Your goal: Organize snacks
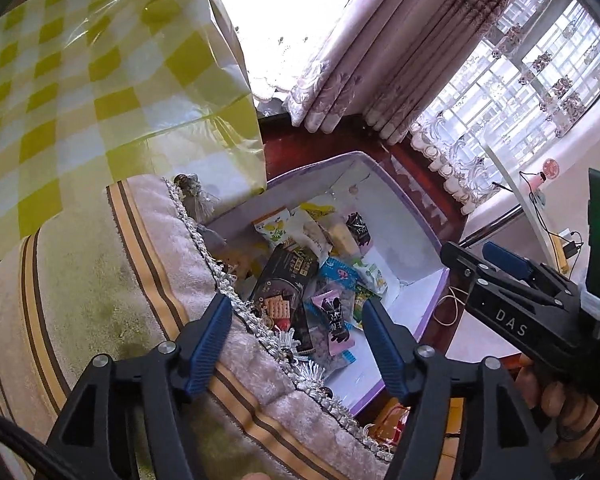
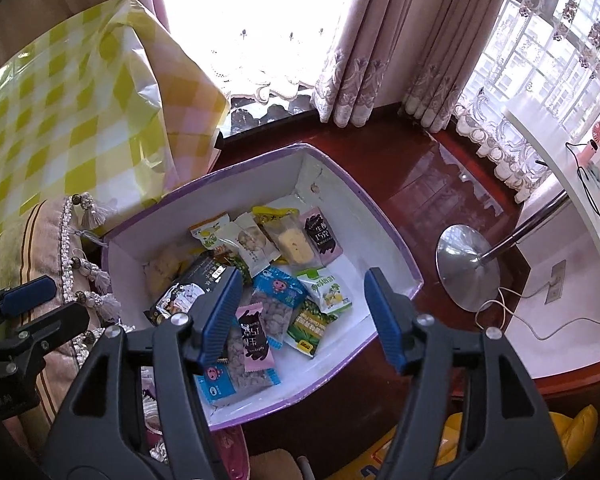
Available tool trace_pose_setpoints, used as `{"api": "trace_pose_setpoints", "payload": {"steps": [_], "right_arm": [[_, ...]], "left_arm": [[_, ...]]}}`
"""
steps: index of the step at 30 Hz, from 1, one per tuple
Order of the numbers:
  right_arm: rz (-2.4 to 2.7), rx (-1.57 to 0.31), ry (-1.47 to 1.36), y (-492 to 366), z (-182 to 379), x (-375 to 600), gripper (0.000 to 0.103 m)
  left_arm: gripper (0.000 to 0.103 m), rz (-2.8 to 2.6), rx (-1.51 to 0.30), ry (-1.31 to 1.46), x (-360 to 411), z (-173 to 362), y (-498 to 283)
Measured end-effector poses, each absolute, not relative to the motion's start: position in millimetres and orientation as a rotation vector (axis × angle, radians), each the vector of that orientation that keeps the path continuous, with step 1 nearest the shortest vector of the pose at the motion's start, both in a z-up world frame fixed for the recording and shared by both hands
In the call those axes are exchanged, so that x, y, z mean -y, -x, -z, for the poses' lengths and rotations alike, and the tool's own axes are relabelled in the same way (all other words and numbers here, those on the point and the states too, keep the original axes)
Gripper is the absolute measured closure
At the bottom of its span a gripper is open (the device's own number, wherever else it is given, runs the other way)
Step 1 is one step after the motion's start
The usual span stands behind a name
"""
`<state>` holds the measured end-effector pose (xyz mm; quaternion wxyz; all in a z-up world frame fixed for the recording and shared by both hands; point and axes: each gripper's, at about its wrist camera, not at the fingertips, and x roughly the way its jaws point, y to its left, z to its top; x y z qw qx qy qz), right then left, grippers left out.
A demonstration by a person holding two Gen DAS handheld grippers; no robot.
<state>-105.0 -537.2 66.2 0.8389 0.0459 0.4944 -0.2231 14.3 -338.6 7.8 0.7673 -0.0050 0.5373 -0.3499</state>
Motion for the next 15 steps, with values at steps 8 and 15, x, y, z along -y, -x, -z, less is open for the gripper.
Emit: {"api": "trace_pose_setpoints", "payload": {"steps": [8,15], "right_arm": [[0.469,-1.048,-0.099,105.3,-65.7,538.1,0.036],[0.468,-1.049,-0.098,105.3,-65.6,539.1,0.036]], "left_arm": [[0.032,0.755,-1.179,-0.005,343.7,-3.8,-16.1],[0.032,0.753,-1.178,-0.01,343.2,-3.6,-15.7]]}}
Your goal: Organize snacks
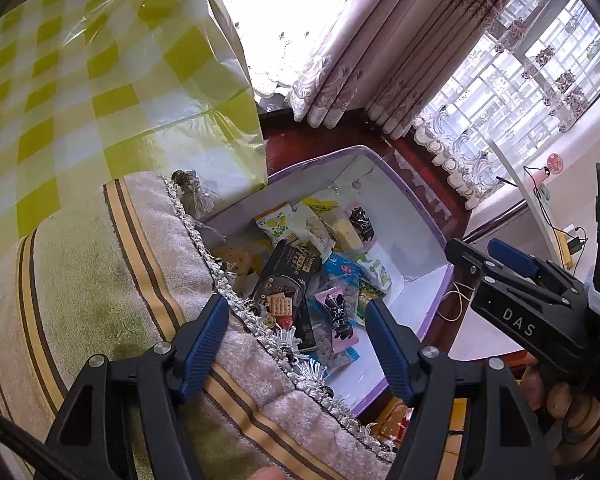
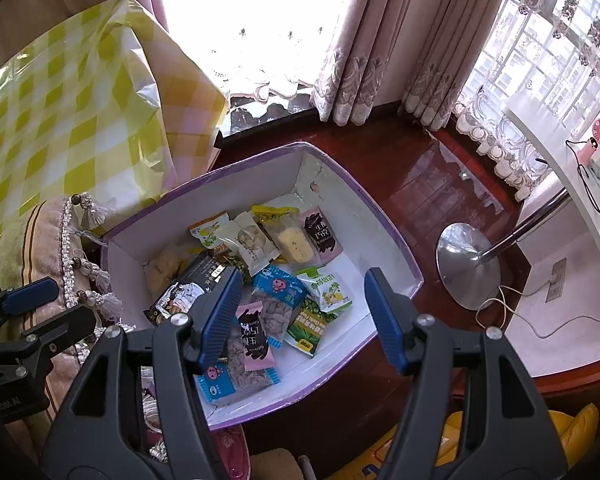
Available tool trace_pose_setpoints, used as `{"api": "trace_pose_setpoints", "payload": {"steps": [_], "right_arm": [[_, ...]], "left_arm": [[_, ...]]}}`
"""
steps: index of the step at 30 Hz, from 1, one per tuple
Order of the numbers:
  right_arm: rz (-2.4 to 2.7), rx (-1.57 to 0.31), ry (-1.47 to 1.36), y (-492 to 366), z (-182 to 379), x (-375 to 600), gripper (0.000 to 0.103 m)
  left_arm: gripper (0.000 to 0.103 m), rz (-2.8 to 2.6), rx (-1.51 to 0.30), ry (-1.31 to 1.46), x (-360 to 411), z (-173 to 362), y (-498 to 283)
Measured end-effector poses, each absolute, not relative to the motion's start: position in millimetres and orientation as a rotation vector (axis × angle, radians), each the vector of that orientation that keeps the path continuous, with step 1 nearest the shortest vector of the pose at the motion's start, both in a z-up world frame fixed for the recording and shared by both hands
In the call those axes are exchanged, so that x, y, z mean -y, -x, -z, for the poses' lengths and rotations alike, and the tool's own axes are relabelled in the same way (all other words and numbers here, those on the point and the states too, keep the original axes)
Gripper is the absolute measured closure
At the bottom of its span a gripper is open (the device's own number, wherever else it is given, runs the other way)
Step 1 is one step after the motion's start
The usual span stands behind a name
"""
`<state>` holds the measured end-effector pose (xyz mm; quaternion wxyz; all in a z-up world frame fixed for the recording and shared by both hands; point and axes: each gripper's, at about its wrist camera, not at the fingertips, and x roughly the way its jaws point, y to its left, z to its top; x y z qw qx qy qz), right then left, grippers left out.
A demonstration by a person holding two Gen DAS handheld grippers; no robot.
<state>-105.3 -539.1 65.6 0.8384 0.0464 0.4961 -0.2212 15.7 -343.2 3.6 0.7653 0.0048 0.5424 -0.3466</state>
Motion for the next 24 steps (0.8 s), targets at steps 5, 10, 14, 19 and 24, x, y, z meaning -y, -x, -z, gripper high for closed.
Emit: {"api": "trace_pose_setpoints", "payload": {"steps": [5,10,14,19,24], "right_arm": [[0.469,-1.051,-0.1,106.0,-65.8,538.8,0.036],[0.47,-1.052,-0.101,105.8,-65.6,538.9,0.036],[0.47,-1.052,-0.102,106.3,-65.2,538.8,0.036],[0.471,-1.053,-0.103,106.7,-65.1,538.6,0.036],[0.471,-1.053,-0.103,106.1,-64.8,538.9,0.036]], "left_arm": [[0.032,0.753,-1.178,-0.01,343.2,-3.6,-15.6],[0.032,0.753,-1.178,-0.01,343.2,-3.5,-15.7],[0.032,0.753,-1.178,-0.01,343.1,-3.5,-15.7],[0.032,0.753,-1.179,-0.01,343.2,-3.6,-15.7],[0.032,0.753,-1.179,-0.01,343.3,-3.6,-15.8]]}}
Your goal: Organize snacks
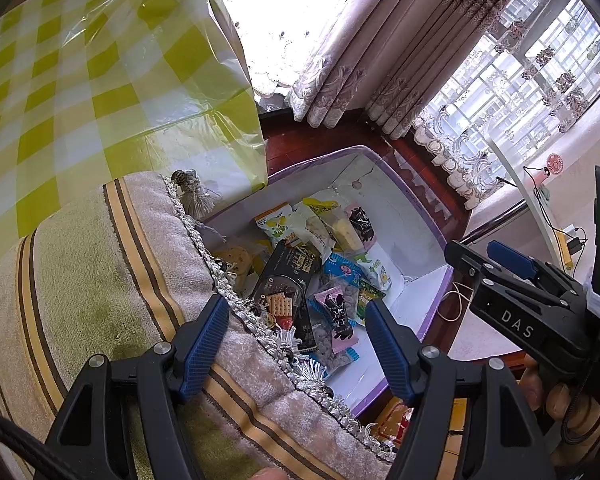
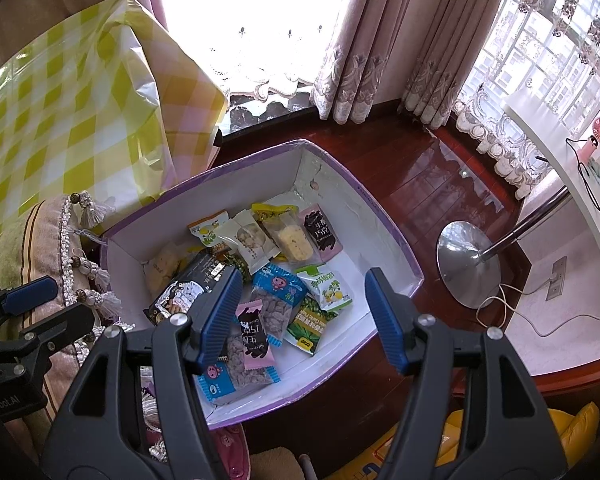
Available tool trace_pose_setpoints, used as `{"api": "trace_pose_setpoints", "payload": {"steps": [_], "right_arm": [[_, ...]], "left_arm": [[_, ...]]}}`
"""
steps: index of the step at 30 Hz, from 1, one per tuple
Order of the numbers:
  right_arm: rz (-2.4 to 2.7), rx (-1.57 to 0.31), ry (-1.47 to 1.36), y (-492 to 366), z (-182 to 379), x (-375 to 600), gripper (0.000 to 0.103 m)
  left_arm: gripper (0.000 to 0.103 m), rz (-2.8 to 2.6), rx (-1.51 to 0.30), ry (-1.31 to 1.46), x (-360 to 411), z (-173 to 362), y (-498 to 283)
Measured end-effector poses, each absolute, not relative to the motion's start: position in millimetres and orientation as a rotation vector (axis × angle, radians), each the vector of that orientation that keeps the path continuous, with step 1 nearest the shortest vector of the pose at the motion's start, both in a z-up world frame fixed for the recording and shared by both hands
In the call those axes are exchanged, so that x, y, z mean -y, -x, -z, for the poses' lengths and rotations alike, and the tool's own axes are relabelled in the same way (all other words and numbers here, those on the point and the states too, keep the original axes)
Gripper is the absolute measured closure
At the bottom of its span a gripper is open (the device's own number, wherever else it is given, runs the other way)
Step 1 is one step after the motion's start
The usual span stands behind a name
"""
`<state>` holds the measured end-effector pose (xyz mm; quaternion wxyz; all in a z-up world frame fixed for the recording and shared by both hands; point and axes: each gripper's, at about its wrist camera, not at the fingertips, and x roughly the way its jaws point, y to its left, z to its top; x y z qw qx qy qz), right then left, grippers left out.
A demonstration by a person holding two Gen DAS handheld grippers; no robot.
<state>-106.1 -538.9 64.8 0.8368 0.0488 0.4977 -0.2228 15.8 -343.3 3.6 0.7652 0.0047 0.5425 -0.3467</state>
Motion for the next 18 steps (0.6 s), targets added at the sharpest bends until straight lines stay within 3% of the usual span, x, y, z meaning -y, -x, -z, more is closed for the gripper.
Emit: {"api": "trace_pose_setpoints", "payload": {"steps": [9,18], "right_arm": [[0.473,-1.054,-0.107,106.7,-64.1,539.2,0.036],[0.47,-1.058,-0.129,109.3,-61.3,536.5,0.035]], "left_arm": [[0.03,0.754,-1.179,-0.01,343.8,-3.6,-15.9],[0.012,0.844,-1.14,-0.005,349.8,-10.4,-10.6]]}}
